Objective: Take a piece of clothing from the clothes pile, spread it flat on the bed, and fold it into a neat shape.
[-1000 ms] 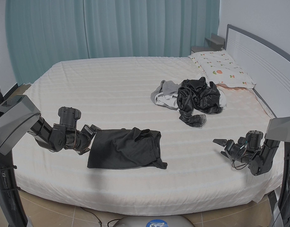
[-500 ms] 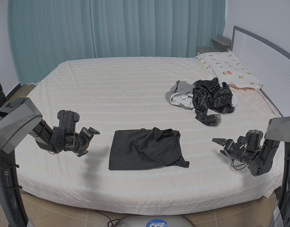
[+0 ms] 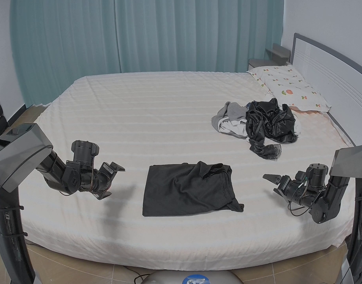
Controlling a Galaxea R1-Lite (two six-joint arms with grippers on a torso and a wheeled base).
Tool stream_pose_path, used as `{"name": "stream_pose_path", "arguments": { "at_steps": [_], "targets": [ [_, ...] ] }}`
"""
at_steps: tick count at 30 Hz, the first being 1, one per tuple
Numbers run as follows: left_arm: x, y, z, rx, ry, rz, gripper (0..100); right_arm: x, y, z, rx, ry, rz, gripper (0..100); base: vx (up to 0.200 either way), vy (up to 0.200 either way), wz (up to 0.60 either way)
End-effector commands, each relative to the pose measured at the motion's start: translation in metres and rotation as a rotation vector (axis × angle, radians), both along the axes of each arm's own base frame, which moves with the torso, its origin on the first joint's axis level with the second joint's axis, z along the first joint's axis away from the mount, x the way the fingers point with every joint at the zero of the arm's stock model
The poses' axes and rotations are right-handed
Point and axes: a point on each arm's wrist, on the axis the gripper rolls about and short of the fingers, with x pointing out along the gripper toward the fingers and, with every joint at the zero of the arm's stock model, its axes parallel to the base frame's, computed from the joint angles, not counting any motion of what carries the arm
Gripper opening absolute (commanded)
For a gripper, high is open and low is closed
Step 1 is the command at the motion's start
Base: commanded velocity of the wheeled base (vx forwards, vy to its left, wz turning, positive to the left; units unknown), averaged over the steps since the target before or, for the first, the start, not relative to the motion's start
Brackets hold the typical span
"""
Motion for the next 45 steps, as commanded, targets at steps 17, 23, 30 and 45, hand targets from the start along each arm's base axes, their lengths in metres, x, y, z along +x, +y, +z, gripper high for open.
{"name": "stream_pose_path", "arguments": {
  "at_steps": [17,23,30,45],
  "targets": [
    [-0.006,0.000,-0.008,0.018,0.028,0.002,100,0.027,0.130,0.036,-0.200,-0.079,0.148,100,0.024,-0.024,0.00],
    [-0.004,-0.005,-0.013,0.038,0.020,0.000,100,0.023,0.139,0.033,-0.220,-0.083,0.173,100,0.000,0.000,0.00],
    [-0.004,-0.006,-0.013,0.041,0.019,0.013,100,0.022,0.144,0.031,-0.282,-0.108,0.177,100,0.000,0.029,0.00],
    [-0.003,-0.005,-0.012,0.036,0.014,0.017,100,0.022,0.149,0.031,-0.468,-0.165,0.191,100,0.000,0.200,0.00]
  ]
}}
